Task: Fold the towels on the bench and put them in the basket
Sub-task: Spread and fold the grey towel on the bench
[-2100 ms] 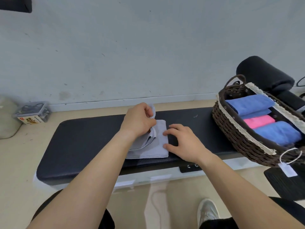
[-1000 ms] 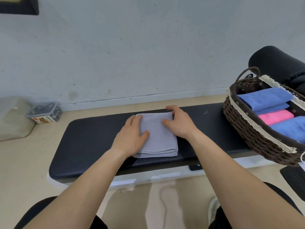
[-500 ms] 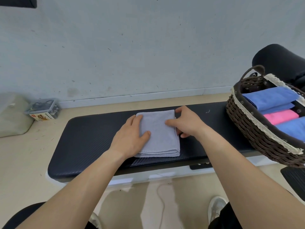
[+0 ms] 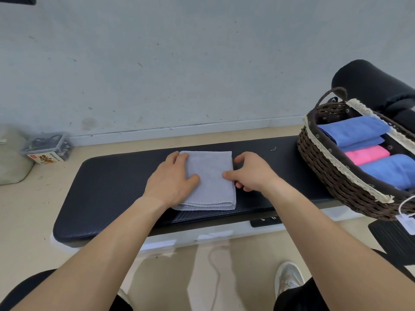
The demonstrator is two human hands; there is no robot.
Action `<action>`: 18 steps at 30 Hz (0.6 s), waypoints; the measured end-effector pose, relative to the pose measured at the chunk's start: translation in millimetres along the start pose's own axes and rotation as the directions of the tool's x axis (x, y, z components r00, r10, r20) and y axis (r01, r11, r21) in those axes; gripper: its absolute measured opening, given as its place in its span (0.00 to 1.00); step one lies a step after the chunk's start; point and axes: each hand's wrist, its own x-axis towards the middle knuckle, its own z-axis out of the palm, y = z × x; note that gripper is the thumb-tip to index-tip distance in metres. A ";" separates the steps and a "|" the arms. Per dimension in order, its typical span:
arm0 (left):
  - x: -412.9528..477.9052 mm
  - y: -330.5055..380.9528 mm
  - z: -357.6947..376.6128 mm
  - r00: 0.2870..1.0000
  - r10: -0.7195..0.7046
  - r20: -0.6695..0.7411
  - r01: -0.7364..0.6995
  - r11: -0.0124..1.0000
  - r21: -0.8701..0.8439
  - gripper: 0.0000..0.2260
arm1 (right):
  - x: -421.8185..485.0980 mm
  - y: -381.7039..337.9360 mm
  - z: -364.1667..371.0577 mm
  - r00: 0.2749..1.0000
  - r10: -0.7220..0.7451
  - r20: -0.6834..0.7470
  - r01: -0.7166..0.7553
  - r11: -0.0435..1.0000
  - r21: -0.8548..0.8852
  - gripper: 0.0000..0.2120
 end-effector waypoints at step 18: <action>-5.8 14.7 31.5 0.970 0.222 0.101 -0.240 0.941 0.236 0.30 | 6.6 30.3 27.2 0.895 -0.342 0.287 0.443 0.601 -0.665 0.33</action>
